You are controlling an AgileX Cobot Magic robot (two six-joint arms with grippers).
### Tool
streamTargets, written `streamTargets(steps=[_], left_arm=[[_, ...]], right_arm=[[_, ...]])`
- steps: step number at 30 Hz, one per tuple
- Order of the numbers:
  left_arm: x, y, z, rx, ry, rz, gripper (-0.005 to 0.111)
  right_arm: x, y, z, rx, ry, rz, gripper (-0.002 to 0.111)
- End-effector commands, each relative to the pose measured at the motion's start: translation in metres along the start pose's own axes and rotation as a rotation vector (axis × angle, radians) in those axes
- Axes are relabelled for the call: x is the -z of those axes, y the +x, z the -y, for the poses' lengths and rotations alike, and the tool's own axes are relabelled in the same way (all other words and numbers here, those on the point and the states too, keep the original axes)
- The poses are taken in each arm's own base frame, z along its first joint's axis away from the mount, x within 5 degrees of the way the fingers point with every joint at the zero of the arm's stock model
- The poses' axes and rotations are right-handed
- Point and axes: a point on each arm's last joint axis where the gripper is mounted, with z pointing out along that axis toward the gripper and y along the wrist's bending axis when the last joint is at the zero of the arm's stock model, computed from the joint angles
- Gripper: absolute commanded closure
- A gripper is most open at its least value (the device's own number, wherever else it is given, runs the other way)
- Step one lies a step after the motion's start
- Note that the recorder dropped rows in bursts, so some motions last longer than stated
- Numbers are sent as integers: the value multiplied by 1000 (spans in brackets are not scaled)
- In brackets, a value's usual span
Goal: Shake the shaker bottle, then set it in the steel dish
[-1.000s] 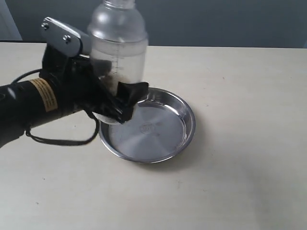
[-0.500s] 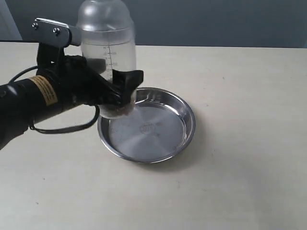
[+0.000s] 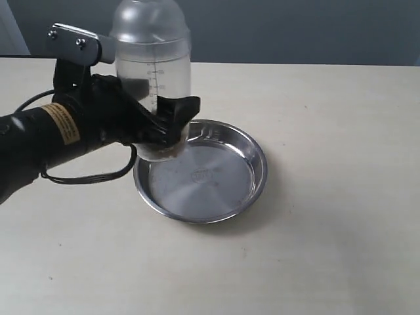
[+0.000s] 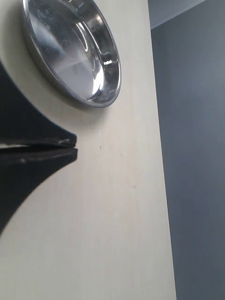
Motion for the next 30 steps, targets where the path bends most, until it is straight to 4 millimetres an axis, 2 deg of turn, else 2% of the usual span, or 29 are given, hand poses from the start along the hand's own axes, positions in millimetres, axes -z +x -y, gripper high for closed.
streamTargets(steps=[1, 3, 4, 5, 6, 7, 9, 10, 11, 12, 14, 15, 16, 18, 20, 22, 26, 28, 30], left_arm=[[15, -36, 19, -81, 170, 287, 107], [26, -53, 25, -84, 213, 399, 107], [25, -47, 21, -88, 162, 302, 107], [20, -36, 17, -98, 120, 189, 107], [7, -2, 7, -118, 55, -43, 107], [5, 8, 5, -110, 59, -67, 107], [14, -15, 20, -147, 195, 175, 107], [29, -46, 30, -140, 274, 397, 107], [41, -63, 35, -152, 296, 482, 107], [42, -61, 33, -172, 257, 427, 107], [19, -9, 14, -160, 121, 60, 107], [11, 16, 8, -124, 103, -35, 107], [10, 18, 10, -103, 138, -3, 107], [18, 0, 24, -56, 285, 190, 107], [23, -17, 27, -33, 304, 296, 107], [23, -18, 26, -29, 280, 280, 107], [20, -9, 20, -23, 220, 180, 107], [28, -24, 24, 3, 266, 328, 107], [44, -52, 33, -8, 344, 539, 107]], right_arm=[[0, -1, 0, 9, 0, 12, 109], [0, -1, 0, 9, 0, 12, 109], [0, -1, 0, 9, 0, 12, 109], [0, -1, 0, 9, 0, 12, 109], [0, -1, 0, 9, 0, 12, 109], [0, -1, 0, 9, 0, 12, 109], [0, -1, 0, 9, 0, 12, 109], [0, -1, 0, 9, 0, 12, 109], [0, -1, 0, 9, 0, 12, 109], [0, -1, 0, 9, 0, 12, 109], [0, -1, 0, 9, 0, 12, 109], [0, -1, 0, 9, 0, 12, 109], [0, -1, 0, 9, 0, 12, 109], [0, -1, 0, 9, 0, 12, 109], [0, -1, 0, 9, 0, 12, 109], [0, -1, 0, 9, 0, 12, 109], [0, -1, 0, 7, -1, 12, 109], [0, -1, 0, 7, -1, 12, 109], [0, -1, 0, 7, -1, 12, 109]])
